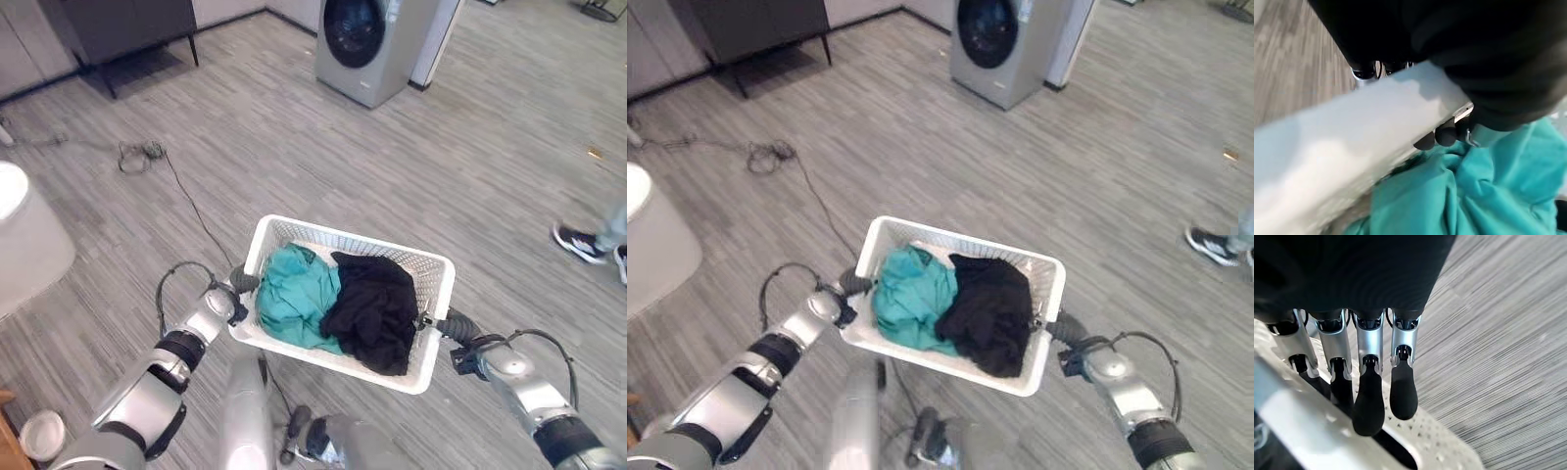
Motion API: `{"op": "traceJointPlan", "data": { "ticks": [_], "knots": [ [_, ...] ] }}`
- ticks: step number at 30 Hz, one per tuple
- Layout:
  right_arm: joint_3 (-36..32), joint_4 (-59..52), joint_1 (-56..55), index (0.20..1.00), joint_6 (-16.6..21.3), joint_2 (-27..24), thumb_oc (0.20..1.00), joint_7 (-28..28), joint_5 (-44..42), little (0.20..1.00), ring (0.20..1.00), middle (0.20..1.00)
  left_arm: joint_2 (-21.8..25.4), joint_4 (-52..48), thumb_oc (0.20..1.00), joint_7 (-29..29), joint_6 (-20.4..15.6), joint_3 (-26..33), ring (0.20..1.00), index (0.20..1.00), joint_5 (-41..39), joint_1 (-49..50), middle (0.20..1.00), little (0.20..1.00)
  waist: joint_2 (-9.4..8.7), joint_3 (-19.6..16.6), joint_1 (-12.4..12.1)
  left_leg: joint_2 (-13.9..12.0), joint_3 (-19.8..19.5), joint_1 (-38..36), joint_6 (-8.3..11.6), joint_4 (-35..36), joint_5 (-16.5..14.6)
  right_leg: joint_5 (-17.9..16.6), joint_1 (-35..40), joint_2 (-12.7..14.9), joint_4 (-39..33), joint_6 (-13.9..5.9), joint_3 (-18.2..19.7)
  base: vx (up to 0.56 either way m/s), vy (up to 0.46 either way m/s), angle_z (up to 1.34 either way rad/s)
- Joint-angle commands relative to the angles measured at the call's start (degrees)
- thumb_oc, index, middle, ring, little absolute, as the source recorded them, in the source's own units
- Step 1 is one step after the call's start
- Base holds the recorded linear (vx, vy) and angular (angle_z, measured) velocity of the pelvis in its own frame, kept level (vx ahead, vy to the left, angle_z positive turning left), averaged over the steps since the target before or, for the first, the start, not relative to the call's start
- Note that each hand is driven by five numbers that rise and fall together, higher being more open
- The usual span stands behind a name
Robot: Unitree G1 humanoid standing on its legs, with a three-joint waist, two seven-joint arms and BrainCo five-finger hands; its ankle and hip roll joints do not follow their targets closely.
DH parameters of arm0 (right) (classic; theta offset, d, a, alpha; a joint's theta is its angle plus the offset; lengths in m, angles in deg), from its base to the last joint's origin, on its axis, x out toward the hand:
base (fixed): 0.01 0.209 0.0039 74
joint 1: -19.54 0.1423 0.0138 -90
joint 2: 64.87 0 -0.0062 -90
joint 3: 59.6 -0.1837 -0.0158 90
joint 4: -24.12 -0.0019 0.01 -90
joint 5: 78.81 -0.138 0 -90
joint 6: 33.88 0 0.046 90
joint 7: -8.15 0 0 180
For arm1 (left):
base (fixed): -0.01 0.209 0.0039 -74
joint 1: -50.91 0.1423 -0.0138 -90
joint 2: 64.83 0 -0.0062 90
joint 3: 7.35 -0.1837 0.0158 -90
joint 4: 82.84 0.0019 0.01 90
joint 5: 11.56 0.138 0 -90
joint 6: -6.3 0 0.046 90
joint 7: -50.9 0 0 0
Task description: Grab the laundry basket,head to the washer,open it,put in the laundry and shut it.
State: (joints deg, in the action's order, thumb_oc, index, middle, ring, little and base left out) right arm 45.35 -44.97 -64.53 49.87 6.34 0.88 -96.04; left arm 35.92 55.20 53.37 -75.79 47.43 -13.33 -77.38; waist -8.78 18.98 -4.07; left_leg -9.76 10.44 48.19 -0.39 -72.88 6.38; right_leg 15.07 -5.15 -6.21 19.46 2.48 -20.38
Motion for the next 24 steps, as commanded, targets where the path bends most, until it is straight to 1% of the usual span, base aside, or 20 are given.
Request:
{"op": "traceJointPlan", "data": {
  "ticks": [1,2,3,4,5,6,7,8,10,11,12,13,14,15,17,20,24],
  "knots": [
    [-5.1,-6.5,0.4,0.200,5.4,-4.5,0.200,2.0,-1.4,0.200,0.200,0.200,-1.1,3.8,0.200,1.7,-2.7,1.7,0.200,0.200,2.5,-9.6,0.200,0.200,4.95,-0.5,-0.3,-0.2,3.5,-25.0,5.26,50.4,7.0,-9.7,8.1,3.8,-9.7,-3.27,4.8,0.51,0.146,-0.20],
    [-4.9,-6.5,-0.3,0.200,6.2,-4.2,0.200,1.7,-1.1,0.200,0.200,0.200,-0.7,3.0,0.200,1.6,-3.0,1.7,0.200,0.200,3.3,-9.5,0.200,0.200,5.17,-0.5,-1.4,0.1,5.3,-25.4,5.85,62.1,9.1,-8.4,9.8,3.8,-10.1,-4.40,5.5,0.39,0.128,-0.69],
    [-5.0,-6.5,-0.3,0.200,6.2,-4.2,0.200,1.7,-1.1,0.200,0.200,0.200,-0.7,2.9,0.200,1.6,-3.0,1.7,0.200,0.200,3.3,-9.5,0.200,0.200,5.05,-0.4,-1.5,0.2,5.6,-25.9,5.83,62.9,9.5,-8.5,10.0,4.0,-10.2,-4.43,5.6,0.40,0.143,-0.86],
    [-4.8,-6.9,0.1,0.200,6.5,-4.0,0.200,1.6,-0.1,0.200,0.200,0.200,0.6,0.0,0.200,1.1,-3.3,1.7,0.200,0.200,3.1,-9.7,0.200,0.200,5.07,-0.6,-3.0,0.7,3.1,-24.4,5.18,65.2,9.7,-7.4,11.8,4.3,-9.5,-4.79,6.5,0.30,0.094,-0.83],
    [-4.2,-6.8,1.0,0.200,6.5,-3.6,0.200,1.4,0.5,0.200,0.200,0.200,1.2,-0.9,0.200,0.7,-3.4,1.4,0.200,0.200,3.2,-9.6,0.200,0.200,4.91,-0.5,-3.3,0.8,1.8,-24.2,4.90,63.6,9.7,-7.0,12.1,4.3,-8.9,-4.70,7.4,0.37,0.162,-0.71],
    [-2.9,-6.5,2.4,0.200,6.2,-2.6,0.200,1.2,0.5,0.200,0.200,0.200,2.0,-1.1,0.200,0.8,-3.3,1.4,0.200,0.200,3.2,-9.4,0.200,0.200,4.92,-0.6,-4.0,1.4,-0.7,-24.5,4.29,62.8,9.3,-6.9,12.3,4.3,-9.2,-5.00,9.0,0.23,0.142,-0.65],
    [-1.8,-6.5,3.3,0.200,5.9,-1.8,0.200,1.0,0.2,0.200,0.200,0.200,2.2,-1.0,0.200,0.9,-3.3,1.5,0.200,0.200,3.2,-8.9,0.200,0.200,5.01,-1.0,-3.9,1.2,-0.3,-26.1,4.02,64.5,8.9,-6.0,12.5,4.0,-9.0,-5.00,9.8,0.29,0.188,-0.58],
    [0.0,-6.1,5.6,0.200,6.5,0.4,0.200,0.9,-1.5,0.200,0.200,0.200,3.2,-1.3,0.200,1.8,-3.5,2.4,0.200,0.200,3.5,-7.7,0.200,0.200,4.37,-0.7,-4.7,2.0,-1.1,-24.9,2.17,59.5,6.5,-4.1,12.1,5.2,-6.6,-4.86,10.7,0.29,0.142,-0.72],
    [1.4,-5.1,7.4,0.200,6.8,2.2,0.200,1.6,-1.6,0.200,0.200,0.200,3.8,-0.9,0.200,2.3,-3.8,3.2,0.200,0.200,3.0,-7.1,0.200,0.200,4.13,-0.7,-5.5,1.7,0.5,-24.8,1.01,57.0,4.6,-3.0,11.5,5.8,-4.7,-4.73,10.5,0.23,0.111,-1.05],
    [2.9,-4.7,9.2,0.200,7.0,3.1,0.200,1.7,-1.5,0.200,0.200,0.200,4.1,-0.7,0.200,2.8,-4.1,3.5,0.200,0.200,2.4,-7.1,0.200,0.200,3.89,-0.3,-6.0,1.9,1.4,-24.9,0.56,55.7,3.0,-2.5,11.0,6.5,-3.5,-5.10,10.6,0.13,0.116,-0.98],
    [3.9,-4.8,10.6,0.200,6.9,3.5,0.200,1.8,-1.3,0.200,0.200,0.200,4.6,-0.7,0.200,3.3,-4.2,3.6,0.200,0.200,1.9,-7.4,0.200,0.200,4.13,0.2,-6.5,1.5,2.0,-25.1,0.34,55.4,2.5,-2.7,9.9,7.2,-2.1,-5.31,10.3,0.05,0.085,-0.54],
    [3.9,-4.7,10.6,0.200,6.9,3.5,0.200,1.8,-1.3,0.200,0.200,0.200,4.6,-0.7,0.200,3.3,-4.2,3.7,0.200,0.200,1.9,-7.5,0.200,0.200,4.26,0.1,-6.7,1.3,2.1,-25.1,0.34,55.6,2.8,-3.0,9.7,7.0,-2.2,-5.24,10.5,0.03,0.062,-0.28],
    [5.3,-4.2,12.5,0.200,6.8,4.3,0.200,2.1,-1.0,0.200,0.200,0.200,4.9,0.4,0.200,3.5,-4.2,3.9,0.200,0.200,1.1,-8.4,0.200,0.200,4.38,1.1,-7.5,0.4,3.5,-24.8,0.14,54.3,2.4,-3.2,8.9,7.6,-0.6,-5.58,10.2,0.05,0.028,-0.22],
    [5.9,-4.0,13.3,0.200,6.7,4.9,0.200,2.2,-0.9,0.200,0.200,0.200,4.9,1.1,0.200,3.6,-4.2,3.7,0.200,0.200,0.7,-9.0,0.200,0.200,4.27,1.4,-7.8,0.5,4.1,-24.7,-0.09,54.0,1.8,-2.9,9.1,7.8,-1.2,-5.65,10.4,0.11,0.031,-0.18],
    [6.0,-4.0,13.6,0.200,7.0,5.1,0.200,2.7,-1.2,0.200,0.200,0.200,4.3,1.8,0.200,4.0,-4.6,3.6,0.200,0.200,-0.9,-9.5,0.200,0.200,4.39,2.3,-8.5,0.7,4.5,-24.4,-0.04,53.4,1.5,-2.8,9.0,8.0,-1.7,-5.49,9.5,0.07,0.006,0.13],
    [5.9,-4.2,13.7,0.200,7.1,5.1,0.200,2.7,-0.6,0.200,0.200,0.200,4.1,1.9,0.200,3.9,-4.7,3.4,0.200,0.200,-1.2,-9.3,0.200,0.200,4.25,2.8,-8.3,1.0,4.3,-23.6,-0.13,51.9,0.3,-2.2,8.8,8.4,-1.5,-5.81,8.5,0.02,0.001,0.15],
    [5.8,-4.8,13.3,0.200,7.2,4.7,0.200,2.4,0.2,0.200,0.200,0.200,3.9,2.5,0.200,3.9,-4.7,3.6,0.200,0.200,-1.3,-8.9,0.200,0.200,4.09,3.0,-8.1,0.4,4.2,-22.7,-0.14,49.3,-0.4,-2.4,8.4,8.4,-1.7,-5.88,8.3,0.03,-0.006,0.21]
  ]
}}
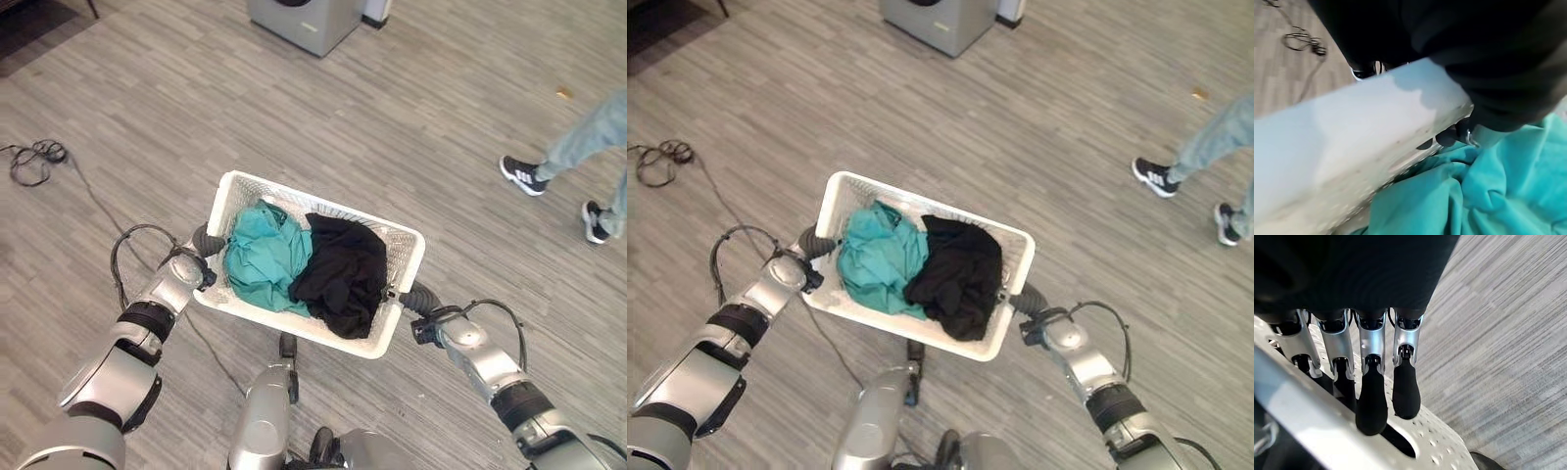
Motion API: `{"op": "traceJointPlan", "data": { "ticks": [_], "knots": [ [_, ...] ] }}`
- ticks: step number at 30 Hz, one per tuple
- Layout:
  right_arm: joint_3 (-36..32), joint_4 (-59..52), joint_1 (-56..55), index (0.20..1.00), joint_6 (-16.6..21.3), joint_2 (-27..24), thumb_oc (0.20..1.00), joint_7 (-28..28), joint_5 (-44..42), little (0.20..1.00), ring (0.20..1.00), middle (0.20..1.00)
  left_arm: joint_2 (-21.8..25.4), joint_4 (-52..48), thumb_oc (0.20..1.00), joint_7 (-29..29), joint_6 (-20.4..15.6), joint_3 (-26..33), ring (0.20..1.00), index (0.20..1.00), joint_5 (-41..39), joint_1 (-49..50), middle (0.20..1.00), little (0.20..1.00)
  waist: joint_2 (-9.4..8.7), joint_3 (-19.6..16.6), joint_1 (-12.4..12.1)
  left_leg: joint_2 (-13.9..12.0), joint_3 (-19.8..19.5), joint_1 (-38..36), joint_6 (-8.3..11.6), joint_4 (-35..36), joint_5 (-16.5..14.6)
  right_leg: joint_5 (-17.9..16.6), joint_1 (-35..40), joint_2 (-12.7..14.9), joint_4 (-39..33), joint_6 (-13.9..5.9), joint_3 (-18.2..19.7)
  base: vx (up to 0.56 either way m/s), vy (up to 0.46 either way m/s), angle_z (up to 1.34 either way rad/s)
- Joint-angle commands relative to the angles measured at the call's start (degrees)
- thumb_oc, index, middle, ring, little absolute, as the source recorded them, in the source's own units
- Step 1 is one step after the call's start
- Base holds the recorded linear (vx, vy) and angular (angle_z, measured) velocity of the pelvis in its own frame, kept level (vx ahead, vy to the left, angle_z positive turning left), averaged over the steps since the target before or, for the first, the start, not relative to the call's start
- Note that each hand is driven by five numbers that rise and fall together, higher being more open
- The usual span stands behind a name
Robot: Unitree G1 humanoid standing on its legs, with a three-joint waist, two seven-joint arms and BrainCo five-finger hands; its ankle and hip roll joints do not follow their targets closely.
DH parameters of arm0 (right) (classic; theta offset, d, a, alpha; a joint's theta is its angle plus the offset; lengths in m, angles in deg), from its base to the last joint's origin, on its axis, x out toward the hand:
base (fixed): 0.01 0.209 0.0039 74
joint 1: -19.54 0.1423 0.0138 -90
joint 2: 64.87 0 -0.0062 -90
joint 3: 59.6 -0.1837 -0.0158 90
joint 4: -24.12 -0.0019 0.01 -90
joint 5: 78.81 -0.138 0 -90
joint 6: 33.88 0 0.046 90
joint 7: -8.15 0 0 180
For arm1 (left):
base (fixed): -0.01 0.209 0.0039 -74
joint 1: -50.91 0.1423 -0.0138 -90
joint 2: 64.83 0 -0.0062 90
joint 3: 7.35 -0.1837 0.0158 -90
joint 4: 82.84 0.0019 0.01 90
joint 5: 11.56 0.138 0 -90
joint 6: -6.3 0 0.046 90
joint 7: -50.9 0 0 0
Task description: Grab the laundry basket,head to the washer,open it,put in the laundry and shut it.
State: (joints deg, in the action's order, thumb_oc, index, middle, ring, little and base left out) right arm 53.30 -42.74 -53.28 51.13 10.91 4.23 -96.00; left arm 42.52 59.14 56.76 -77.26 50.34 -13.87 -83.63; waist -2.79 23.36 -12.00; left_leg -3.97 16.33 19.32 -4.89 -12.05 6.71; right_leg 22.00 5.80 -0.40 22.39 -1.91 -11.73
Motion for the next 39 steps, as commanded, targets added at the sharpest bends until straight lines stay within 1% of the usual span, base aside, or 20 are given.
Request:
{"op": "traceJointPlan", "data": {
  "ticks": [1,7,10,11,12,14,16,18,20,21,22,23,24,26,27,28,31,33,36,39],
  "knots": [
    [-2.8,-7.4,1.3,0.200,6.0,-0.1,0.200,-0.8,0.7,0.200,0.200,0.200,-3.1,-1.3,0.200,0.2,-3.2,1.0,0.200,0.200,-1.1,-2.0,0.200,0.200,-2.27,-1.5,0.1,-5.6,-1.3,6.6,4.76,-12.5,-0.4,-9.7,-2.1,2.5,-5.9,-1.51,-0.3,0.06,-0.004,0.01],
    [-5.2,-7.5,-1.1,0.200,6.2,-0.1,0.200,-0.3,1.5,0.200,0.200,0.200,-3.4,-3.4,0.200,0.2,-3.5,2.8,0.200,0.200,-1.9,0.7,0.200,0.200,-3.15,-3.5,0.0,-5.3,-0.6,6.6,4.51,-13.6,-2.1,-11.5,-0.1,3.0,-9.8,-2.64,0.5,0.09,0.038,-0.01],
    [-5.9,-7.5,-1.9,0.200,6.0,0.3,0.200,-0.2,2.0,0.200,0.200,0.200,-2.7,-4.8,0.200,-0.1,-3.5,4.0,0.200,0.200,-2.3,1.8,0.200,0.200,-4.09,-5.2,-0.1,-4.2,1.1,5.5,3.78,-13.7,-3.9,-15.2,1.5,4.2,-11.3,-4.29,1.3,0.16,0.127,-0.09],
    [-5.9,-7.5,-2.3,0.200,5.9,0.7,0.200,-0.5,2.1,0.200,0.200,0.200,-2.5,-5.2,0.200,-0.4,-3.5,4.3,0.200,0.200,-2.1,2.5,0.200,0.200,-4.28,-5.9,-0.1,-3.7,1.7,4.5,3.42,-13.4,-4.5,-17.0,1.7,4.9,-10.7,-5.08,1.5,0.28,0.251,-0.14],
    [-6.3,-7.9,-3.6,0.200,5.6,1.2,0.200,-1.1,2.2,0.200,0.200,0.200,-1.9,-6.3,0.200,-0.7,-3.3,5.4,0.200,0.200,-2.0,4.0,0.200,0.200,-4.57,-7.1,-0.1,-2.1,2.7,1.3,2.22,-11.6,-5.4,-23.6,0.5,6.1,-4.7,-7.26,2.5,0.27,0.275,-0.19],
    [-6.1,-8.2,-4.7,0.200,5.2,2.0,0.200,-1.6,2.2,0.200,0.200,0.200,-1.7,-6.3,0.200,-0.8,-3.0,6.0,0.200,0.200,-2.1,4.6,0.200,0.200,-3.76,-7.1,0.6,-0.8,3.1,-2.9,0.80,-8.7,-6.0,-31.4,-3.3,6.5,5.4,-9.61,3.6,0.19,0.231,-0.18],
    [-5.9,-8.2,-5.4,0.200,5.1,2.4,0.200,-2.0,2.0,0.200,0.200,0.200,-1.6,-6.4,0.200,-1.0,-2.8,6.4,0.200,0.200,-2.1,5.2,0.200,0.200,-2.73,-6.9,1.4,-0.7,3.0,-5.3,0.11,-7.3,-6.2,-34.0,-5.1,6.3,11.0,-9.84,4.0,0.16,0.184,0.08],
    [-5.9,-8.4,-7.1,0.200,4.6,2.4,0.200,-3.0,2.0,0.200,0.200,0.200,-1.7,-5.7,0.200,-0.8,-2.4,6.8,0.200,0.200,-2.0,5.1,0.200,0.200,-0.31,-5.6,4.4,-0.3,1.1,-11.7,-0.88,-3.5,-6.1,-33.9,-12.4,4.7,21.6,-10.17,2.0,0.31,0.229,0.15],
    [-6.7,-9.3,-8.8,0.200,4.6,1.5,0.200,-3.5,1.4,0.200,0.200,0.200,-2.4,-4.0,0.200,-0.7,-2.1,6.2,0.200,0.200,-1.7,3.6,0.200,0.200,-0.46,-4.7,8.1,1.7,-2.3,-14.4,-0.55,-1.5,-5.0,-31.7,-20.2,-0.7,19.6,-10.21,3.4,0.30,0.078,0.60],
    [-6.7,-9.2,-9.3,0.200,4.6,1.4,0.200,-3.7,1.2,0.200,0.200,0.200,-2.5,-3.7,0.200,-0.8,-2.0,6.1,0.200,0.200,-1.3,3.5,0.200,0.200,-0.84,-4.7,8.1,2.5,-1.6,-15.3,-0.41,-1.2,-5.6,-32.2,-21.4,2.0,15.0,-9.49,1.4,0.31,0.037,1.44],
    [-6.1,-8.1,-9.5,0.200,4.7,1.9,0.200,-4.0,1.1,0.200,0.200,0.200,-3.0,-2.5,0.200,-0.7,-2.0,5.9,0.200,0.200,-0.9,3.6,0.200,0.200,-1.20,-4.5,8.5,3.1,-1.7,-16.6,-0.14,-1.3,-7.6,-31.1,-20.5,7.1,10.2,-8.84,-0.8,0.21,0.036,1.07],
    [-6.0,-8.1,-9.4,0.200,4.8,1.9,0.200,-4.0,1.1,0.200,0.200,0.200,-2.9,-2.5,0.200,-0.7,-2.0,6.0,0.200,0.200,-0.9,3.6,0.200,0.200,-1.12,-4.4,8.8,3.0,-2.0,-16.7,-0.09,-1.1,-7.4,-31.3,-20.2,7.0,9.8,-8.73,-1.2,0.22,-0.048,1.41],
    [-5.8,-7.5,-9.5,0.200,4.8,1.8,0.200,-4.0,1.3,0.200,0.200,0.200,-3.4,-1.8,0.200,-0.7,-2.2,5.9,0.200,0.200,-0.7,3.9,0.200,0.200,-1.18,-4.4,9.0,2.9,-2.7,-17.2,0.88,-1.4,-8.4,-30.2,-20.9,9.5,3.4,-7.89,-1.9,0.17,-0.063,0.77],
    [-5.9,-6.8,-9.3,0.200,5.2,0.7,0.200,-3.6,1.3,0.200,0.200,0.200,-4.0,-2.1,0.200,-0.9,-2.6,6.2,0.200,0.200,-0.5,4.6,0.200,0.200,-1.34,-4.0,9.3,3.3,-4.4,-17.2,2.06,-2.9,-9.3,-30.4,-21.8,10.2,-3.7,-7.55,1.3,0.32,-0.208,0.12],
    [-5.9,-6.2,-9.3,0.200,5.3,0.2,0.200,-3.2,0.9,0.200,0.200,0.200,-4.1,-1.4,0.200,-0.4,-3.2,7.1,0.200,0.200,-0.1,5.2,0.200,0.200,-1.18,-3.8,9.8,2.4,-5.9,-18.2,3.62,-3.9,-10.6,-32.9,-24.1,13.6,-10.6,-8.34,4.2,0.46,-0.362,-0.07],
    [-5.7,-6.5,-9.3,0.200,5.3,0.3,0.200,-3.3,0.9,0.200,0.200,0.200,-3.6,-1.4,0.200,-0.1,-3.3,7.8,0.200,0.200,-0.3,6.0,0.200,0.200,-0.91,-3.7,9.9,1.0,-6.6,-19.6,4.53,-4.6,-11.3,-34.2,-25.3,15.1,-11.4,-9.11,4.3,0.37,-0.273,0.48],
    [-5.3,-6.6,-9.6,0.200,5.1,0.2,0.200,-3.4,1.0,0.200,0.200,0.200,-3.4,-1.2,0.200,-0.1,-3.4,7.8,0.200,0.200,-0.2,6.5,0.200,0.200,-1.29,-3.8,10.4,0.5,-7.8,-20.6,4.85,-6.2,-12.1,-35.6,-24.4,14.7,-10.7,-10.22,4.9,0.30,-0.246,0.40],
    [-5.8,-6.6,-11.8,0.200,5.1,0.3,0.200,-4.0,-1.1,0.200,0.200,0.200,-3.1,-0.2,0.200,-0.3,-2.9,7.6,0.200,0.200,0.8,7.1,0.200,0.200,-2.49,-5.4,11.0,-2.3,-11.1,-20.6,6.15,-7.8,-11.4,-30.8,-20.9,10.1,-9.3,-8.01,3.0,0.36,-0.541,0.23],
    [-6.6,-6.1,-12.3,0.200,5.1,-0.2,0.200,-3.2,-0.9,0.200,0.200,0.200,-3.2,-0.6,0.200,0.0,-3.0,7.3,0.200,0.200,0.5,7.1,0.200,0.200,-1.97,-6.2,11.3,-5.6,-12.2,-21.9,7.03,-6.0,-10.0,-27.2,-19.2,7.9,-7.5,-6.87,-0.8,0.24,-0.367,0.74],
    [-7.1,-6.6,-12.7,0.200,5.0,0.0,0.200,-3.1,-1.5,0.200,0.200,0.200,-3.6,-0.7,0.200,0.2,-3.0,6.5,0.200,0.200,-0.2,6.3,0.200,0.200,-2.07,-6.3,11.7,-6.6,-12.6,-21.3,7.24,-5.5,-9.4,-26.2,-19.0,7.9,-7.1,-6.43,-2.2,0.11,-0.258,0.16]
  ]
}}
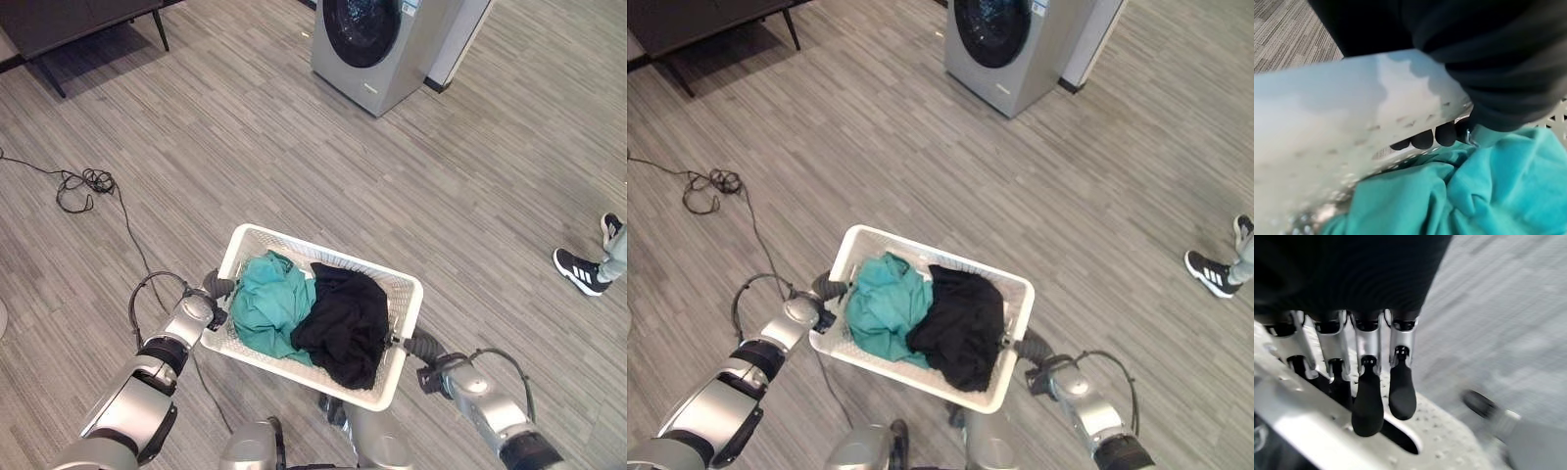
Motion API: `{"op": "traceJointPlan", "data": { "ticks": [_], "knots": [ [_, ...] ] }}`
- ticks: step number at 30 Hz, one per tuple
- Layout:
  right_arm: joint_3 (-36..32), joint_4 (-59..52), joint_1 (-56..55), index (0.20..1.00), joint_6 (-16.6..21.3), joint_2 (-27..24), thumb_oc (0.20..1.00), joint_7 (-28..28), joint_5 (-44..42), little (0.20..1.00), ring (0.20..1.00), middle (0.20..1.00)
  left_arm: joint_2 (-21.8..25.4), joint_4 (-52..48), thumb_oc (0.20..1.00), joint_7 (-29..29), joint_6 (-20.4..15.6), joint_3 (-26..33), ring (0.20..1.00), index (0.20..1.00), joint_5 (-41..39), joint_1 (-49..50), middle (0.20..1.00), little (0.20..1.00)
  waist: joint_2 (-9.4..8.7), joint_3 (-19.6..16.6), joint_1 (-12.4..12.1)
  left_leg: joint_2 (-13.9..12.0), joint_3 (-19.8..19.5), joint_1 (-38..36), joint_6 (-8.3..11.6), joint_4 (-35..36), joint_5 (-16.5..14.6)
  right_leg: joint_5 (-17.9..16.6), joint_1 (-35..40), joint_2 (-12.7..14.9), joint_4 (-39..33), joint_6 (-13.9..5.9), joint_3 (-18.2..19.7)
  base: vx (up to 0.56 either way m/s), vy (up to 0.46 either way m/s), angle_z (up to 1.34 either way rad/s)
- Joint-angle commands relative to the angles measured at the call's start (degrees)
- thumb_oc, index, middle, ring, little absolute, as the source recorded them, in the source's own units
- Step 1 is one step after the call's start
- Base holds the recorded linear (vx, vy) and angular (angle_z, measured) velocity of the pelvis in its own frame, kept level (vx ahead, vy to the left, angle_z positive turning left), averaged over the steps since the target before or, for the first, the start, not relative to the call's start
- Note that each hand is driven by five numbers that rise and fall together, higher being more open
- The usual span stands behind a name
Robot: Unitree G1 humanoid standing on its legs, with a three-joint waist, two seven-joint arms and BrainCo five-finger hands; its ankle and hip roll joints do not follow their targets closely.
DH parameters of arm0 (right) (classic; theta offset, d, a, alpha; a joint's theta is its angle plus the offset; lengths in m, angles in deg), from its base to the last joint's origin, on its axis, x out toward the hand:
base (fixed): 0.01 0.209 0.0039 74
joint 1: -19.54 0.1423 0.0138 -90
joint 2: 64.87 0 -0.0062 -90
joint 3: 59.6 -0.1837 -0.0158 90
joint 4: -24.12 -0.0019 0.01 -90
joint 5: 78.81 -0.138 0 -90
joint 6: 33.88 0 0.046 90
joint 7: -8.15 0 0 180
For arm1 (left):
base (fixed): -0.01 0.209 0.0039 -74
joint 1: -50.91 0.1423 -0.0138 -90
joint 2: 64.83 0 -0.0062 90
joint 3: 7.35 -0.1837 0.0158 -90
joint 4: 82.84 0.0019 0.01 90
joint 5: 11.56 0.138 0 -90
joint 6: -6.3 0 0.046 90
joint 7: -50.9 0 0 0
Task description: Grab the laundry basket,head to the washer,open it,put in the laundry and shut it.
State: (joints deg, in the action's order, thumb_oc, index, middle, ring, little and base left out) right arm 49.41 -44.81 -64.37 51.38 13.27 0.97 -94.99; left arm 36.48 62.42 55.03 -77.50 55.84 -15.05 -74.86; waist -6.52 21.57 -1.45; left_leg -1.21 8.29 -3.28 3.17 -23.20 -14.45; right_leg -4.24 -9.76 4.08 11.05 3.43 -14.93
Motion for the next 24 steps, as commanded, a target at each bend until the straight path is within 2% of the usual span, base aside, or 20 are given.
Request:
{"op": "traceJointPlan", "data": {
  "ticks": [1,4,5,9,12,14,17,19,22,23,24],
  "knots": [
    [-4.3,-4.9,-2.4,0.200,5.0,-2.9,0.200,0.3,-2.8,0.200,0.200,0.200,1.7,-3.8,0.200,1.9,-2.8,0.4,0.200,0.200,0.6,-3.5,0.200,0.200,1.80,-5.1,1.6,-12.1,-2.5,0.8,-0.05,7.1,14.3,1.8,-3.3,2.9,5.5,-11.20,-1.4,0.19,-0.333,0.16],
    [-4.9,-5.4,-3.4,0.200,5.4,-2.9,0.200,0.2,-3.6,0.200,0.200,0.200,1.2,-3.3,0.200,2.1,-3.0,0.0,0.200,0.200,0.2,-3.3,0.200,0.200,2.35,-5.7,1.4,-13.8,-1.4,-0.3,0.82,9.5,16.5,3.7,-3.6,1.9,7.5,-10.42,-2.5,0.20,-0.256,0.37],
    [-16.3,20.1,-3.1,0.200,5.3,-1.9,0.200,8.4,-4.0,0.200,0.200,0.200,-5.9,-14.4,0.200,1.3,-5.8,5.9,0.200,0.200,-2.0,7.6,0.200,0.200,8.02,-1.9,10.5,-4.5,3.5,-0.8,-2.98,6.7,-2.0,-3.3,-14.2,9.0,5.1,-13.39,8.5,0.11,-0.086,0.00],
    [-17.9,17.0,-4.8,0.200,5.2,-2.4,0.200,7.3,-5.5,0.200,0.200,0.200,-5.8,-11.5,0.200,0.4,-6.0,6.9,0.200,0.200,-3.3,8.6,0.200,0.200,6.57,-6.8,10.0,-3.8,4.7,-6.5,-2.79,14.6,0.0,-6.9,-8.5,9.6,-1.5,-15.70,8.7,0.07,0.035,0.02],
    [-17.8,15.2,-5.4,0.200,4.8,-2.2,0.200,7.0,-4.9,0.200,0.200,0.200,-5.8,-10.6,0.200,0.2,-5.9,7.8,0.200,0.200,-4.6,9.0,0.200,0.200,5.84,-8.3,9.7,-3.0,4.5,-7.9,-3.10,15.6,0.0,-7.7,-6.5,10.1,-3.0,-16.33,9.0,0.02,0.096,-0.34],
    [-17.4,15.2,-6.3,0.200,4.3,-1.6,0.200,6.7,-3.7,0.200,0.200,0.200,-6.0,-9.6,0.200,0.1,-5.5,8.1,0.200,0.200,-4.4,9.3,0.200,0.200,4.73,-9.5,9.1,-1.7,4.0,-8.3,-3.62,15.4,-0.4,-8.7,-4.6,11.3,-4.4,-16.62,9.0,-0.04,0.140,0.07],
    [-15.9,15.3,-6.3,0.200,4.0,-1.3,0.200,5.5,-2.6,0.200,0.200,0.200,-6.1,-9.5,0.200,-0.2,-5.4,7.9,0.200,0.200,-3.9,9.6,0.200,0.200,3.88,-9.9,8.4,-0.4,3.2,-7.5,-4.40,13.2,-1.5,-10.0,-3.3,12.9,-4.4,-17.16,9.3,-0.07,0.156,0.14],
    [-14.5,12.6,-6.8,0.200,3.6,-1.2,0.200,4.1,-1.5,0.200,0.200,0.200,-6.3,-9.3,0.200,-0.6,-5.2,8.2,0.200,0.200,-3.5,10.1,0.200,0.200,2.89,-9.7,8.1,1.7,2.8,-6.9,-5.60,11.4,-2.8,-12.7,-2.4,14.4,-5.3,-17.80,10.9,-0.13,0.207,0.09],
    [-14.1,11.3,-8.0,0.200,3.6,-0.4,0.200,3.1,-1.9,0.200,0.200,0.200,-6.4,-9.0,0.200,-0.6,-5.0,8.3,0.200,0.200,-2.7,10.4,0.200,0.200,2.10,-9.2,8.3,3.7,2.8,-5.8,-6.49,11.0,-2.9,-16.7,-2.6,15.9,-7.2,-18.38,12.9,-0.13,0.144,-0.03],
    [-13.9,11.7,-7.9,0.200,3.7,-0.3,0.200,3.1,-1.9,0.200,0.200,0.200,-6.6,-8.8,0.200,-0.5,-4.9,8.2,0.200,0.200,-2.5,10.4,0.200,0.200,2.05,-9.0,8.5,3.8,2.7,-5.0,-6.51,10.4,-2.7,-17.3,-2.9,15.9,-7.3,-18.39,13.9,-0.13,0.111,0.01],
    [-13.5,12.1,-8.1,0.200,3.9,-0.1,0.200,2.8,-2.4,0.200,0.200,0.200,-6.9,-8.5,0.200,-0.4,-4.8,7.8,0.200,0.200,-2.0,10.1,0.200,0.200,2.55,-8.5,8.9,3.5,2.1,-3.9,-6.78,9.6,-2.6,-15.6,-3.3,13.9,-6.0,-18.03,16.3,-0.14,0.110,0.21]
  ]
}}
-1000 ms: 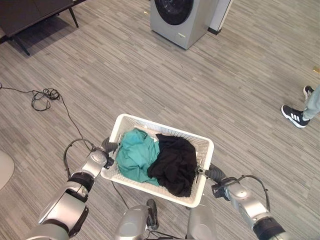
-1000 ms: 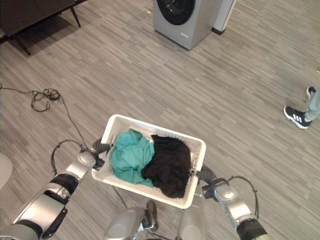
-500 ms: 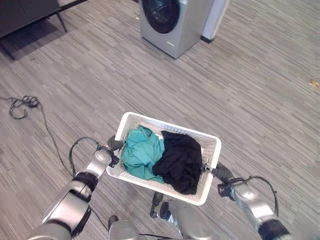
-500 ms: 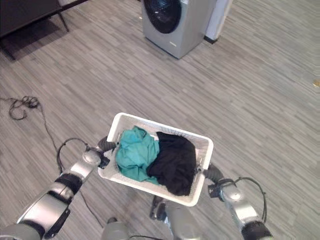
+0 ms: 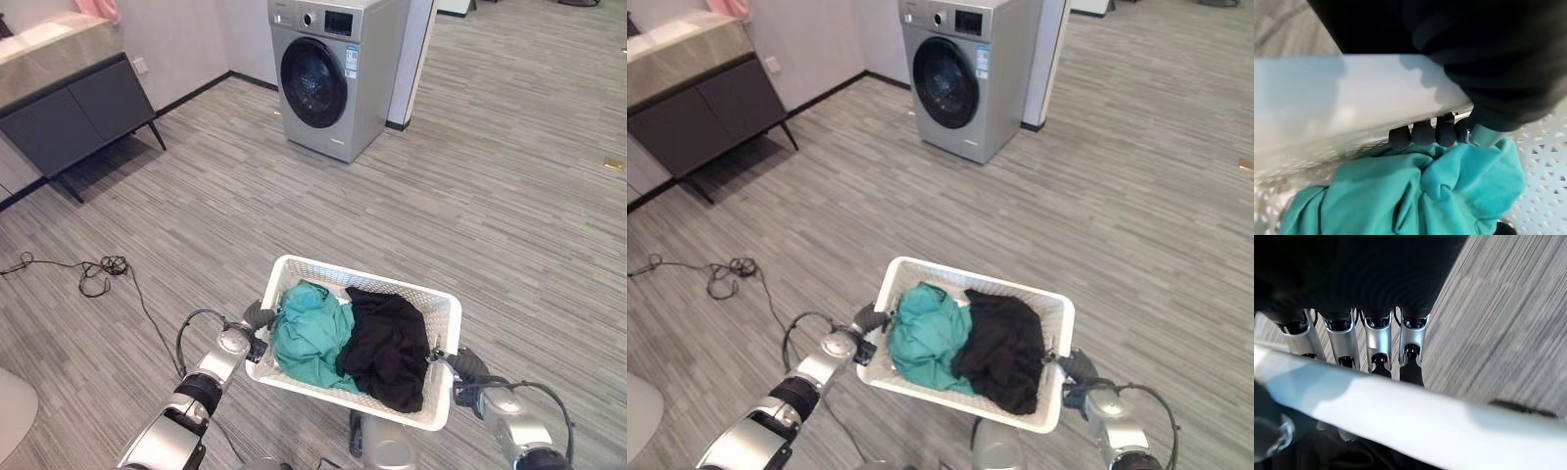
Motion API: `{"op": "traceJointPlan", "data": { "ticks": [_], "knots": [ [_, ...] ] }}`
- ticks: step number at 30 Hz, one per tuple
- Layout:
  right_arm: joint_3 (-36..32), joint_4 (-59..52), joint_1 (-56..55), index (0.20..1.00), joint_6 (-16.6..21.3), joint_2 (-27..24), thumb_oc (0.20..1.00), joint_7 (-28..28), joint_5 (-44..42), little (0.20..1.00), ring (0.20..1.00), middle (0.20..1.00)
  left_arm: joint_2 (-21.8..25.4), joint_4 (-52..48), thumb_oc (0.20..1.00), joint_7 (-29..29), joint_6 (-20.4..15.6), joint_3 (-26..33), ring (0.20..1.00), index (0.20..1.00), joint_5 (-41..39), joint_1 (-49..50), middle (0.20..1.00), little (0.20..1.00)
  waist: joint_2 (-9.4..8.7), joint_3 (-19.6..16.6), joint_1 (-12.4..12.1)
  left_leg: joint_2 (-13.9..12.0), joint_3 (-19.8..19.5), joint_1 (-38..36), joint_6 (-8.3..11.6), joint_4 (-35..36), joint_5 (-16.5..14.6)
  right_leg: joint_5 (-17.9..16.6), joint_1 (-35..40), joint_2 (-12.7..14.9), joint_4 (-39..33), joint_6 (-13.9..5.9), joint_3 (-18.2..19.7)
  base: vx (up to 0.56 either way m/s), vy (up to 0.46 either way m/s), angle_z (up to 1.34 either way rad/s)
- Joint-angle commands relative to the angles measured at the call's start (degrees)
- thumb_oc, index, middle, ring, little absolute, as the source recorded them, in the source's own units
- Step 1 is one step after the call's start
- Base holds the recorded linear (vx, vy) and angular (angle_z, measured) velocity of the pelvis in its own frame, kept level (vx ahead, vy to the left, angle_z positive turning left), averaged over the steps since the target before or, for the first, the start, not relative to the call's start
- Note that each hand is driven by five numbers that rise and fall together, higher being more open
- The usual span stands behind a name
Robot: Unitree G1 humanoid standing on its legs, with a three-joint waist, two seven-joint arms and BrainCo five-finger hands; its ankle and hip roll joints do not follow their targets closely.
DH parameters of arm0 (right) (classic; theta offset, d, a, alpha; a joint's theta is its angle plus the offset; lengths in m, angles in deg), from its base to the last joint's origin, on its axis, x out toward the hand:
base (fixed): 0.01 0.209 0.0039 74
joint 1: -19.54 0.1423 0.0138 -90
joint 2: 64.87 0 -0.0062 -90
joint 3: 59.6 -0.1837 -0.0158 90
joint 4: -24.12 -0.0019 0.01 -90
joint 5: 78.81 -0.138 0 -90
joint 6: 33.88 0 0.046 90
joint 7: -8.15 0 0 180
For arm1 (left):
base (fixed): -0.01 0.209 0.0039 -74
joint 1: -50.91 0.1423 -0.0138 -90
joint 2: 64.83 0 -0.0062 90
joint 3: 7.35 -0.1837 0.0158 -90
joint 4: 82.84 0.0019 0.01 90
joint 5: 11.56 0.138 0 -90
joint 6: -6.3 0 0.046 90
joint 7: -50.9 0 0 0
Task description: Grab the laundry basket,head to the washer,open it,put in the laundry and shut it.
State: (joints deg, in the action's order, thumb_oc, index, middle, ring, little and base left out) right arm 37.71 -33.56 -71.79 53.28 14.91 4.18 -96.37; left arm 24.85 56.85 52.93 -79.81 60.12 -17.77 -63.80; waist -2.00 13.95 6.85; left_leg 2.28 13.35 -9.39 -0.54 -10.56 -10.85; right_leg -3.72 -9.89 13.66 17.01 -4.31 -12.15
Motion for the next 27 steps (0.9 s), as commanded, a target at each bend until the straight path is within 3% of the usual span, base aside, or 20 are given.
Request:
{"op": "traceJointPlan", "data": {
  "ticks": [1,2,5,14,15,17,24,25,27],
  "knots": [
    [-1.3,0.5,-1.3,0.200,2.0,-1.6,0.200,-0.7,-1.0,0.200,0.200,0.200,4.6,-2.9,0.200,1.8,-2.2,3.2,0.200,0.200,1.1,-1.0,0.200,0.200,-1.73,-0.8,0.6,-0.3,-2.6,2.4,-3.26,-2.8,-5.8,-13.6,-3.2,3.1,-11.3,-9.77,13.0,-0.13,0.082,0.25],
    [-1.1,0.8,-1.2,0.200,1.9,-1.5,0.200,-0.9,-0.9,0.200,0.200,0.200,4.5,-2.5,0.200,1.8,-2.1,3.4,0.200,0.200,1.4,-0.8,0.200,0.200,-1.56,-0.8,0.3,-0.6,-2.1,2.1,-3.39,-2.3,-5.7,-12.5,-3.4,2.8,-10.8,-9.37,11.4,-0.13,0.067,0.20],
    [0.0,3.6,0.0,0.200,1.6,-1.6,0.200,-1.0,-0.7,0.200,0.200,0.200,4.5,-2.4,0.200,1.6,-1.2,3.0,0.200,0.200,2.0,-0.8,0.200,0.200,-0.63,-1.1,-1.5,-1.8,-0.4,1.7,-3.21,0.8,-3.6,-6.6,-3.2,2.1,-5.5,-7.47,0.6,-0.13,0.041,-0.12],
    [1.5,6.3,1.4,0.200,-0.1,-1.9,0.200,-4.0,-3.9,0.200,0.200,0.200,4.4,-0.7,0.200,0.7,-0.4,2.1,0.200,0.200,2.9,-2.3,0.200,0.200,-1.42,-2.5,-2.0,-2.2,-0.3,1.3,-2.36,1.2,-2.8,-7.1,-2.5,0.7,-7.1,-7.10,0.6,0.02,-0.066,-0.16],
    [1.8,10.8,3.7,0.200,-1.6,-1.8,0.200,-5.6,-10.1,0.200,0.200,0.200,3.3,7.1,0.200,-1.6,1.6,0.0,0.200,0.200,5.8,-5.0,0.200,0.200,-1.86,-5.9,-2.9,-3.5,-0.1,-0.8,-1.03,3.7,-1.9,-6.9,1.1,-1.4,-12.1,-6.94,1.3,0.17,-0.250,0.07],
    [2.3,11.9,4.2,0.200,-1.9,-1.9,0.200,-6.8,-11.2,0.200,0.200,0.200,3.5,8.2,0.200,-2.8,2.0,-1.8,0.200,0.200,9.0,-6.6,0.200,0.200,-1.75,-6.1,-3.0,-3.7,0.0,-1.3,-0.77,4.3,-1.6,-6.9,1.7,-1.9,-12.9,-6.83,1.2,0.11,-0.168,0.02],
    [4.8,16.2,6.4,0.200,-2.7,-3.1,0.200,-8.9,-8.6,0.200,0.200,0.200,3.8,10.2,0.200,-5.8,2.9,-5.6,0.200,0.200,13.4,-10.2,0.200,0.200,-1.93,-6.6,-3.2,-3.5,-0.5,-1.4,-0.42,5.5,-0.8,-6.9,2.2,-2.0,-14.1,-6.74,0.9,0.01,-0.044,-0.05],
    [9.8,17.9,12.5,0.200,-3.8,-7.9,0.200,-12.3,-4.2,0.200,0.200,0.200,4.0,13.7,0.200,-9.0,3.1,-9.0,0.200,0.200,16.1,-16.3,0.200,0.200,-1.61,-6.4,-3.7,-4.0,-0.4,-1.6,0.54,8.2,0.8,-7.1,2.2,-2.3,-15.8,-6.93,-0.2,0.02,-0.148,-0.01],
    [11.6,17.9,15.2,0.200,-3.8,-9.9,0.200,-13.5,-3.0,0.200,0.200,0.200,4.7,14.5,0.200,-10.3,3.0,-10.2,0.200,0.200,17.2,-17.8,0.200,0.200,-1.76,-6.2,-3.6,-4.0,-0.2,-1.5,0.73,8.5,1.2,-7.2,1.9,-2.3,-16.2,-6.91,-0.4,0.01,-0.094,0.03]
  ]
}}
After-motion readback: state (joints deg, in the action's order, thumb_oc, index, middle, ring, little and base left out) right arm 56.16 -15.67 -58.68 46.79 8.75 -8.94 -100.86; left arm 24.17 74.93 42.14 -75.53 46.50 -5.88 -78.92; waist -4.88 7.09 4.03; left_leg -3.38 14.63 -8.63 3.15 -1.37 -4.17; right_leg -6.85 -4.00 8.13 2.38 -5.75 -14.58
